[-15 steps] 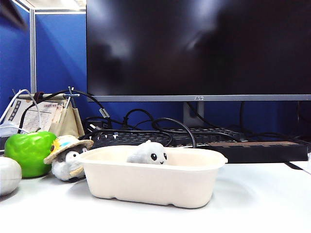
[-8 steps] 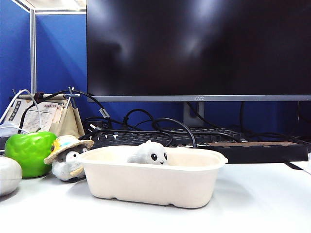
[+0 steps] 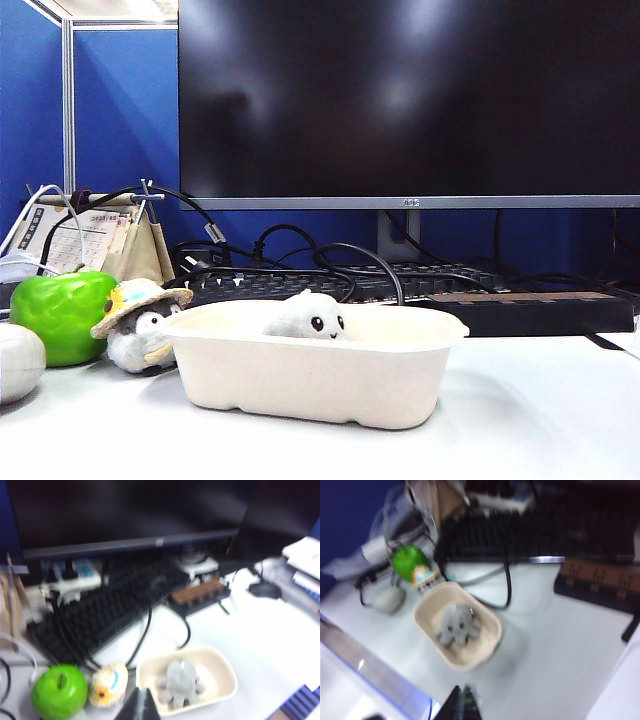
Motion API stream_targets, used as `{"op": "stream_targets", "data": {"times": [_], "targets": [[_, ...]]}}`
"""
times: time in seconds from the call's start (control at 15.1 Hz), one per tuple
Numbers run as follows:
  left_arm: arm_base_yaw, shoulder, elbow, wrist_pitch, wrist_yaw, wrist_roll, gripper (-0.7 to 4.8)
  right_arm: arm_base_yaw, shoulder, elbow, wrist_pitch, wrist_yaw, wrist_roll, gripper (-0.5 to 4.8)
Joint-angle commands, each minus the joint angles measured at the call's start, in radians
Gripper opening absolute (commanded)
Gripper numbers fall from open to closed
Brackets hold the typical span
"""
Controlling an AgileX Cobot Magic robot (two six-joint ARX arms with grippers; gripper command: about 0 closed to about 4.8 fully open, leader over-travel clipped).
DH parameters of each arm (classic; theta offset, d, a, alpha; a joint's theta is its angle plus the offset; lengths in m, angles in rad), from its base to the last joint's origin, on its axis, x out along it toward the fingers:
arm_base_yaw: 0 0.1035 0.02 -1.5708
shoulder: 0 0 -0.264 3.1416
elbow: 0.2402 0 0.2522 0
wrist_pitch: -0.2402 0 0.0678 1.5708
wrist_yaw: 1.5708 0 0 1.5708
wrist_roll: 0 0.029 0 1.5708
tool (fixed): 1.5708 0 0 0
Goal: Identity fluffy octopus among items on the table, put them into the paper lunch box.
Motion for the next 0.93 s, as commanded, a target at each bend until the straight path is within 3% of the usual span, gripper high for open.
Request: {"op": "stream_targets", "data": {"times": [0.07,0.33,0.4,0.59,0.79,0.93], "targets": [[0.0,-0.085,0.003,0.009,0.002,0.008,-0.06,0.0,-0.099,-0.016,0.047,0.003,0.007,-0.01],[0.002,-0.165,-0.006,0.221,0.0,0.008,-0.06,0.0,-0.228,-0.021,0.16,0.081,0.006,-0.01],[0.002,-0.165,-0.036,0.349,0.0,0.006,-0.06,0.0,-0.257,-0.045,0.242,0.095,0.006,-0.01],[0.002,-0.165,-0.182,0.573,-0.053,0.0,-0.06,0.0,-0.311,-0.179,0.429,0.095,0.006,-0.01],[0.001,-0.163,-0.369,0.685,-0.158,0.0,-0.06,0.0,-0.32,-0.357,0.553,0.095,0.006,-0.01],[0.001,-0.16,-0.496,0.768,-0.157,-0.011,-0.06,0.0,-0.318,-0.469,0.648,0.095,0.006,-0.01]]}}
